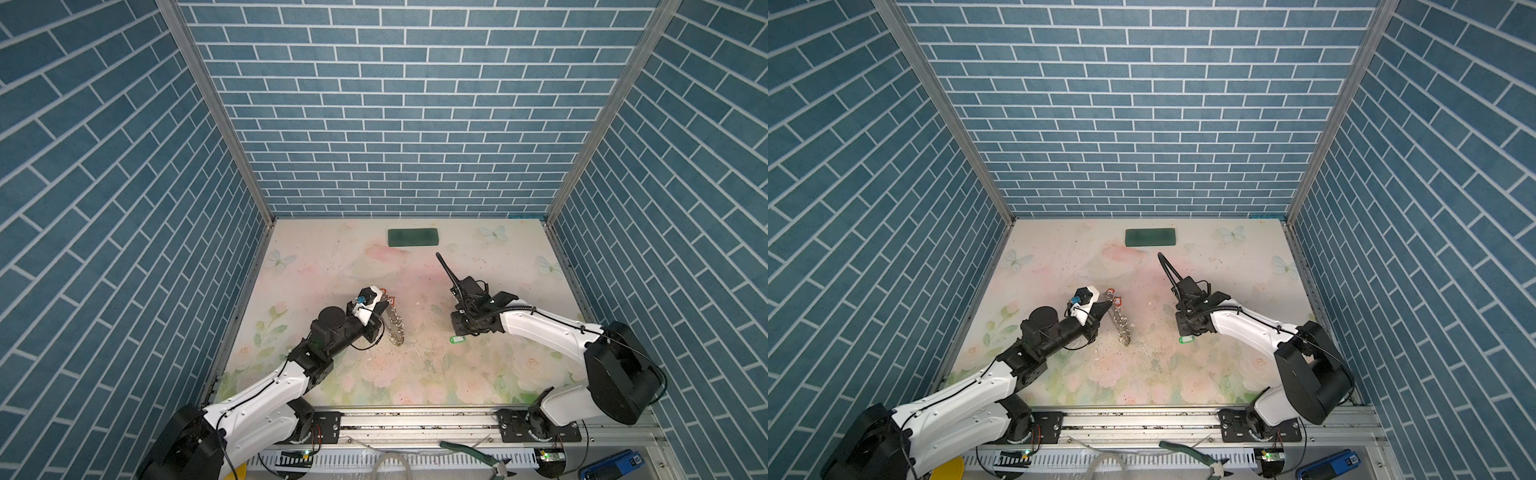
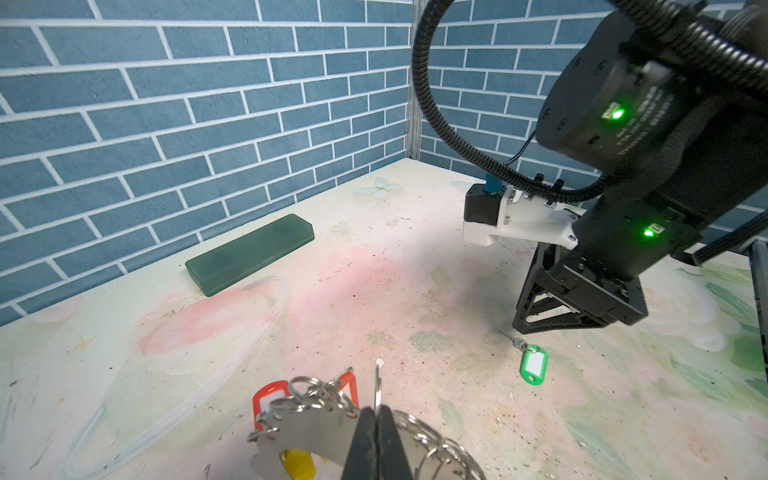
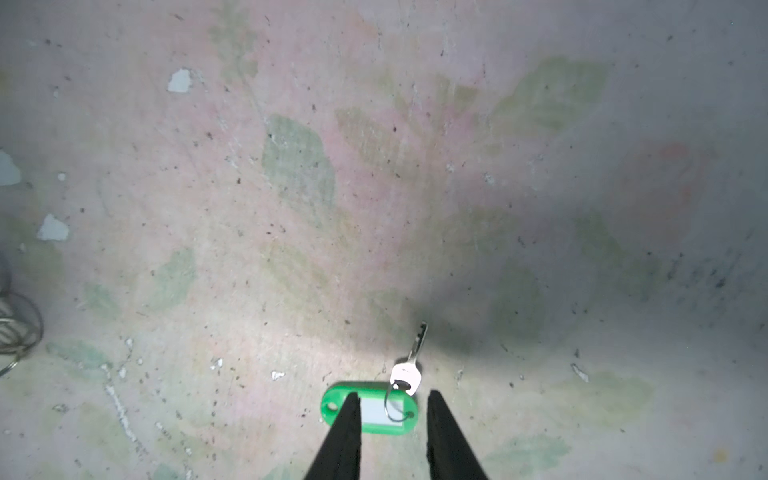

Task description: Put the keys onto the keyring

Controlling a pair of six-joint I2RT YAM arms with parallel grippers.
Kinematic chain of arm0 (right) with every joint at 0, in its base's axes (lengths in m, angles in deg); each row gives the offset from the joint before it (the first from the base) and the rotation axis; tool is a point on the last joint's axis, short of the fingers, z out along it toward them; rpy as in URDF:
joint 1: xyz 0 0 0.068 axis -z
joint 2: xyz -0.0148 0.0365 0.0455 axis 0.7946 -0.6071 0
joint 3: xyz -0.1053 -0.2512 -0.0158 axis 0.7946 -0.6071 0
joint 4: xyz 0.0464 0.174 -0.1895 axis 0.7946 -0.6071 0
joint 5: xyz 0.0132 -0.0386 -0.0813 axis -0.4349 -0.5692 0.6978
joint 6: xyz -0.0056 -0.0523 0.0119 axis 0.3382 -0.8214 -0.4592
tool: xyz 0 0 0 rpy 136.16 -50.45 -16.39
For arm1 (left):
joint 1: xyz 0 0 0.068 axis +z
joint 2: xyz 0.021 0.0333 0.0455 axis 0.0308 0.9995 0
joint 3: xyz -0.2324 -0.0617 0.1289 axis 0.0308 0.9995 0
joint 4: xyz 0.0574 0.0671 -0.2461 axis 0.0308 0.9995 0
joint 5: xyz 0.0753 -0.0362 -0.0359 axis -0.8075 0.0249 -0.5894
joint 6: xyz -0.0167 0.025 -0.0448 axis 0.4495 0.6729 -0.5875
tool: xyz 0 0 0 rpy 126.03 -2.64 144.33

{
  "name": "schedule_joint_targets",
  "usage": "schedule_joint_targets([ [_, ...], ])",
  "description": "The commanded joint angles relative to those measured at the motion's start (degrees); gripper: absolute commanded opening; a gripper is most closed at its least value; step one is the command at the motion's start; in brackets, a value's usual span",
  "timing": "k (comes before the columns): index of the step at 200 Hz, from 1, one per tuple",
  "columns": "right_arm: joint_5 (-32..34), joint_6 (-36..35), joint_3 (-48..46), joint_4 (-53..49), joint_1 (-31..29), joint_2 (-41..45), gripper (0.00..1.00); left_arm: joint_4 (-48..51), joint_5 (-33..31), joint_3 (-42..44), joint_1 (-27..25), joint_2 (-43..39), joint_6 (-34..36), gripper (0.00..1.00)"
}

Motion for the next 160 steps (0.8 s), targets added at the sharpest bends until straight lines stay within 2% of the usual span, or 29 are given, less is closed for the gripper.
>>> schedule_joint_targets([
  [1, 2.23, 3.58, 2.31, -5.85, -0.21, -2.60, 0.29, -0.76, 0.32, -0.63, -0.16, -0.46, 0.40, 0.00],
  [160, -2.48, 5.85, 1.94, -2.68, -1.63, -5.05, 0.26, -0.74, 0.65, -0.86, -0.16, 0.14, 0.37, 0.00],
])
